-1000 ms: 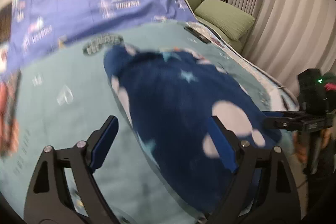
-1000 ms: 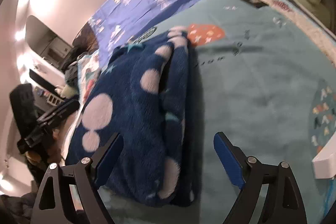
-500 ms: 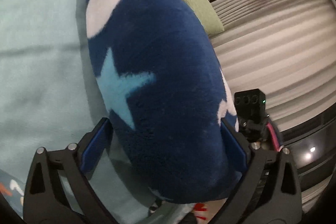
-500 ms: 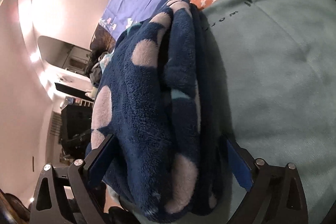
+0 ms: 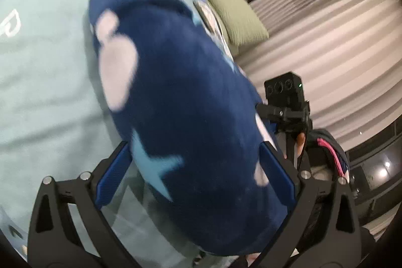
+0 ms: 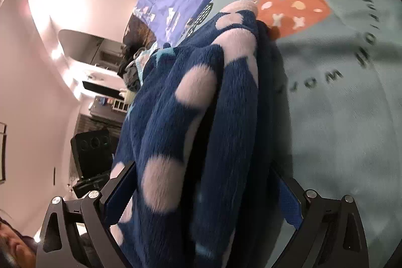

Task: Fold small clothes
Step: 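Grasp the folded pajama bundle with both grippers from opposite sides, then lift the pajama bundle with both grippers and carry it across the bed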

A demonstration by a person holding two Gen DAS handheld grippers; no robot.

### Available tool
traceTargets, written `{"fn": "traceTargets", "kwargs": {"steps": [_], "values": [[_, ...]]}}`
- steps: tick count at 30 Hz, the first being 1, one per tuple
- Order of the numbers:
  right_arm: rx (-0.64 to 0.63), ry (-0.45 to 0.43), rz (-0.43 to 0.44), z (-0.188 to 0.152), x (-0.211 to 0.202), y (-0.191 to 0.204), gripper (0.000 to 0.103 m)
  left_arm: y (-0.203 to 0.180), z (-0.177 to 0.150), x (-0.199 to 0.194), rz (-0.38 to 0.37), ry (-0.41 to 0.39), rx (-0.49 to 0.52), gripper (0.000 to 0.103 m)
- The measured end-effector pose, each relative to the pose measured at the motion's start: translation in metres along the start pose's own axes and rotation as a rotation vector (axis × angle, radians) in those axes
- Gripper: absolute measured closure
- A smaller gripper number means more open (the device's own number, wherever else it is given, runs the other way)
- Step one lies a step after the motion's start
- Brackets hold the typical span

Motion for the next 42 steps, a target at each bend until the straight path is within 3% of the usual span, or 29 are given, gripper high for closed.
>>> {"fn": "traceTargets", "kwargs": {"steps": [3,8,12,14,16,20,23,32,42], "values": [[-0.023,0.018,0.006,0.012,0.008,0.001,0.003,0.009,0.012,0.005,0.038,-0.026,0.005,0.004],[-0.035,0.047,-0.011,0.033,0.032,0.009,0.002,0.031,0.036,0.041,-0.038,0.024,-0.100,0.000],[-0.070,0.044,-0.055,0.042,0.044,0.017,0.004,0.036,0.035,0.049,-0.072,0.022,-0.105,0.000],[-0.103,0.026,-0.085,0.040,0.046,0.022,0.012,0.035,0.033,0.046,-0.066,0.010,-0.091,0.000],[-0.114,0.005,-0.097,0.039,0.044,0.025,0.023,0.029,0.034,0.045,-0.048,-0.003,-0.072,0.007],[-0.148,-0.057,-0.136,0.031,0.035,0.040,0.041,0.012,0.033,0.030,0.025,-0.051,0.013,0.027],[-0.193,-0.105,-0.190,0.019,0.024,0.059,0.045,-0.012,0.028,0.015,0.096,-0.101,0.109,0.034],[-0.469,-0.343,-0.392,-0.024,-0.027,0.160,0.047,-0.084,0.030,-0.040,0.102,-0.269,0.297,0.036],[-0.609,-0.537,-0.491,-0.025,-0.073,0.220,0.047,-0.154,0.072,-0.074,0.104,-0.409,0.487,0.036]]}}
Point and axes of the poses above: each gripper's, at about its wrist camera, not at the fingertips, and x roughly the way its jaws point, y to its left, z to its top, the point moved 2 cm from there along x, roughly the way its jaws point, and after that the axes turned 6 degrees about z, right-handed, at the moved point
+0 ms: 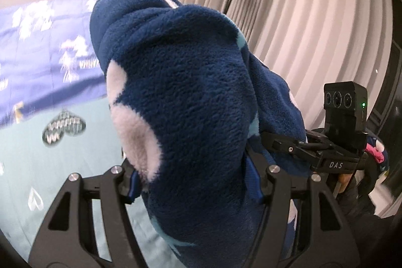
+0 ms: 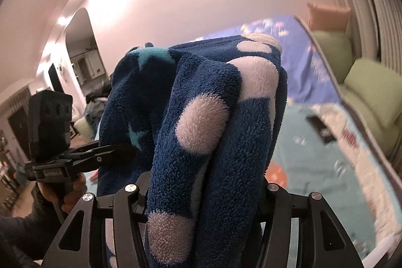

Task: Fold small clothes
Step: 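Lift the pajama bundle with both grippers and carry it across the bed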

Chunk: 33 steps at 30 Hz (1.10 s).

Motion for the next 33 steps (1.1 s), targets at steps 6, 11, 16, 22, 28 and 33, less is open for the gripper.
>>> {"fn": "traceTargets", "kwargs": {"steps": [6,11,16,22,28,33], "values": [[-0.012,-0.055,-0.020,0.033,-0.001,-0.015,0.047,-0.007,0.034,0.011,0.029,-0.043,0.065,0.036],[-0.014,-0.064,-0.008,0.058,0.012,-0.032,0.047,-0.003,0.054,0.021,0.053,-0.069,0.089,0.036],[-0.013,-0.065,0.000,0.078,0.034,-0.052,0.047,0.011,0.076,0.043,0.073,-0.091,0.087,0.036],[0.031,-0.032,0.022,0.098,0.077,-0.088,0.047,0.034,0.093,0.078,0.116,-0.075,0.082,0.036],[0.065,0.018,0.026,0.107,0.133,-0.125,0.047,0.064,0.102,0.126,0.158,-0.043,0.055,0.036],[0.111,0.063,0.045,0.105,0.183,-0.156,0.047,0.100,0.100,0.165,0.182,-0.009,0.017,0.037]]}}
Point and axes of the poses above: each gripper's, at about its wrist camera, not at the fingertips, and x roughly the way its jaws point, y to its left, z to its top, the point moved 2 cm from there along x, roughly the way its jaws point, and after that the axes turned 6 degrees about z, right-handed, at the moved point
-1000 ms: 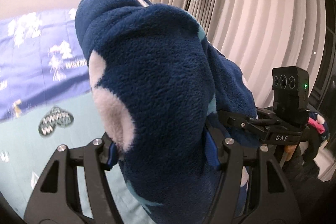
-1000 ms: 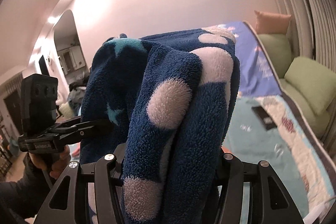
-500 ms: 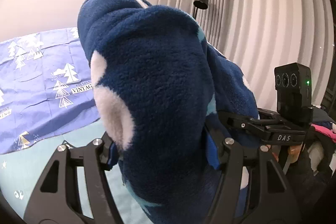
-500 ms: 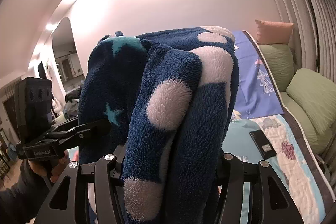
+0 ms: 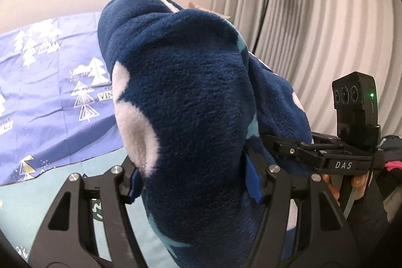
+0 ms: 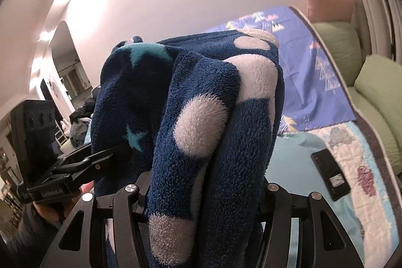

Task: Fold small clothes
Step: 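Lift the pajama bundle with both grippers and carry it across the bed, then lower the bundle onto the blanket with both grippers and open them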

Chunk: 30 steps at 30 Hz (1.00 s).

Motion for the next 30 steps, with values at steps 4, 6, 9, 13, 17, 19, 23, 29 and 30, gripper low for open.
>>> {"fn": "traceTargets", "kwargs": {"steps": [4,6,9,13,17,19,23,29,30], "values": [[0.039,0.060,0.029,0.001,0.045,-0.028,0.047,0.022,-0.006,0.035,0.026,0.041,-0.026,0.037],[0.056,0.102,0.039,-0.002,0.071,-0.041,0.047,0.034,-0.012,0.051,0.038,0.066,-0.042,0.037],[0.068,0.158,0.040,-0.009,0.107,-0.057,0.047,0.054,-0.027,0.079,0.061,0.110,-0.075,0.037],[0.095,0.199,0.044,-0.019,0.141,-0.074,0.047,0.079,-0.043,0.110,0.109,0.137,-0.125,0.038],[0.087,0.240,0.021,-0.031,0.168,-0.086,0.047,0.092,-0.058,0.134,0.165,0.165,-0.140,0.038],[0.092,0.253,0.022,-0.035,0.176,-0.093,0.046,0.093,-0.067,0.145,0.200,0.169,-0.120,0.038],[0.206,0.256,0.102,-0.040,0.184,-0.125,0.041,0.095,-0.072,0.154,0.213,0.166,-0.119,0.037],[0.265,0.241,0.119,-0.047,0.183,-0.139,0.035,0.085,-0.075,0.158,0.254,0.153,-0.060,0.036],[0.273,0.240,0.103,-0.046,0.181,-0.139,0.034,0.085,-0.075,0.158,0.256,0.153,-0.060,0.036]]}}
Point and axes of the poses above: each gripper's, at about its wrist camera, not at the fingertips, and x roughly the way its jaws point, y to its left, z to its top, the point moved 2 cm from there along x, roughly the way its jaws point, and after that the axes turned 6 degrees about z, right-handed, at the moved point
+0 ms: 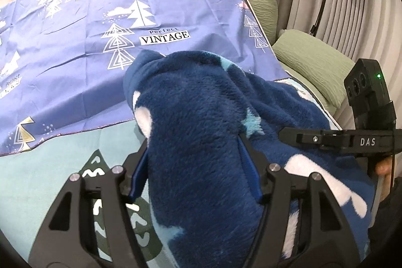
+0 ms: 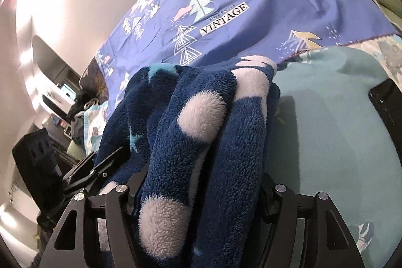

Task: Fold small clothes
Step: 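Lower the bundle onto the blanket with both grippers and open them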

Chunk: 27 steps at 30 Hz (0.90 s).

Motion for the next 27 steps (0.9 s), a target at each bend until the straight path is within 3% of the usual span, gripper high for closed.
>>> {"fn": "traceTargets", "kwargs": {"steps": [3,7,12,16,18,19,20,22,25,27], "values": [[0.041,-0.022,-0.089,-0.002,-0.018,0.010,0.033,-0.001,0.001,-0.001,0.020,-0.010,0.009,0.036],[-0.057,-0.097,-0.272,-0.015,-0.075,0.051,0.033,-0.005,0.004,-0.026,0.069,-0.066,0.057,0.038],[-0.095,-0.052,-0.249,-0.067,-0.123,0.076,0.033,-0.008,0.000,-0.084,-0.030,-0.127,0.095,0.038],[-0.043,-0.045,-0.216,-0.096,-0.123,0.079,0.037,-0.028,-0.011,-0.104,-0.104,-0.113,0.163,0.038],[0.006,-0.034,-0.239,-0.095,-0.108,0.071,0.052,-0.048,-0.021,-0.094,-0.089,-0.075,0.245,0.043],[0.045,-0.028,-0.259,-0.094,-0.100,0.063,0.072,-0.058,-0.029,-0.086,-0.069,-0.045,0.283,0.047],[0.094,-0.014,-0.318,-0.096,-0.091,0.049,0.080,-0.068,-0.039,-0.075,-0.027,-0.028,0.329,0.047],[0.142,-0.012,-0.318,-0.103,-0.081,0.027,0.080,-0.081,-0.054,-0.070,0.025,-0.064,0.418,0.046],[0.136,-0.039,-0.302,-0.109,-0.083,0.019,0.077,-0.086,-0.064,-0.071,0.056,-0.094,0.429,0.047],[0.170,-0.041,-0.294,-0.113,-0.086,0.013,0.068,-0.084,-0.066,-0.070,0.060,-0.100,0.430,0.047]]}}
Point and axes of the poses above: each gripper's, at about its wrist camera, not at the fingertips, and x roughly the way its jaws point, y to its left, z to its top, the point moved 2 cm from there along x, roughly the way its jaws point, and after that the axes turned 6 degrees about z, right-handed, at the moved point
